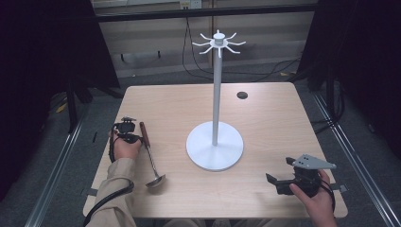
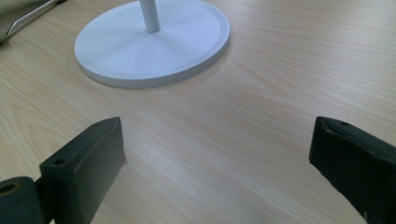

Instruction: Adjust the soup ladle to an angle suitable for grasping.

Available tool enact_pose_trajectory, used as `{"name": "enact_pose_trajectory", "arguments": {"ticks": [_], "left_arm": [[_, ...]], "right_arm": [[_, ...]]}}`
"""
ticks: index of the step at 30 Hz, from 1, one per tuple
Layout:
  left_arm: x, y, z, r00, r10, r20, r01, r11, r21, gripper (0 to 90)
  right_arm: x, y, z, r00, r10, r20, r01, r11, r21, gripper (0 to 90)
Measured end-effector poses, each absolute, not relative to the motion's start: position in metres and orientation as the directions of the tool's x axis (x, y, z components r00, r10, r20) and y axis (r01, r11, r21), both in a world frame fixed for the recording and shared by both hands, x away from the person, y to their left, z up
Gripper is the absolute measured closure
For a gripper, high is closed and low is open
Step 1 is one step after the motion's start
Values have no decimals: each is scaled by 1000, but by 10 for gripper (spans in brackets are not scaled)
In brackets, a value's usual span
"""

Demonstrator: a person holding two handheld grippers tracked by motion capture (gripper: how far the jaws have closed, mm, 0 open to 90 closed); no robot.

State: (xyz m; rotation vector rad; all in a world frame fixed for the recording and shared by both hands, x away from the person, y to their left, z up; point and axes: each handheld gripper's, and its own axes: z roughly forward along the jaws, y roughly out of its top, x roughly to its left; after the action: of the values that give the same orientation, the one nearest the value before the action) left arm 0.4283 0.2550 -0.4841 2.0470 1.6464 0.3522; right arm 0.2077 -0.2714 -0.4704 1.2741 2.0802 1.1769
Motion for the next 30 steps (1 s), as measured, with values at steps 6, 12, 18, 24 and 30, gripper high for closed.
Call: {"name": "enact_pose_trajectory", "arguments": {"ticks": [6, 12, 18, 24, 30], "left_arm": [[435, 244, -484, 269, 954, -136, 843, -165, 512, 900], [439, 229, -485, 299, 943, -143, 838, -188, 512, 891], [445, 213, -485, 331, 929, -167, 837, -207, 506, 875], [448, 199, -484, 365, 919, -147, 830, -250, 498, 855], [450, 189, -483, 384, 910, -156, 833, -269, 484, 847]], "right_arm": [[208, -272, -471, -486, 871, 71, 510, 216, 833, 30], [208, -272, -470, -487, 871, 69, 506, 216, 835, 30], [209, -272, -470, -489, 870, 70, 504, 216, 836, 30], [209, -271, -470, -492, 867, 71, 505, 218, 835, 30], [210, -271, -470, -493, 867, 72, 502, 216, 837, 30]]}}
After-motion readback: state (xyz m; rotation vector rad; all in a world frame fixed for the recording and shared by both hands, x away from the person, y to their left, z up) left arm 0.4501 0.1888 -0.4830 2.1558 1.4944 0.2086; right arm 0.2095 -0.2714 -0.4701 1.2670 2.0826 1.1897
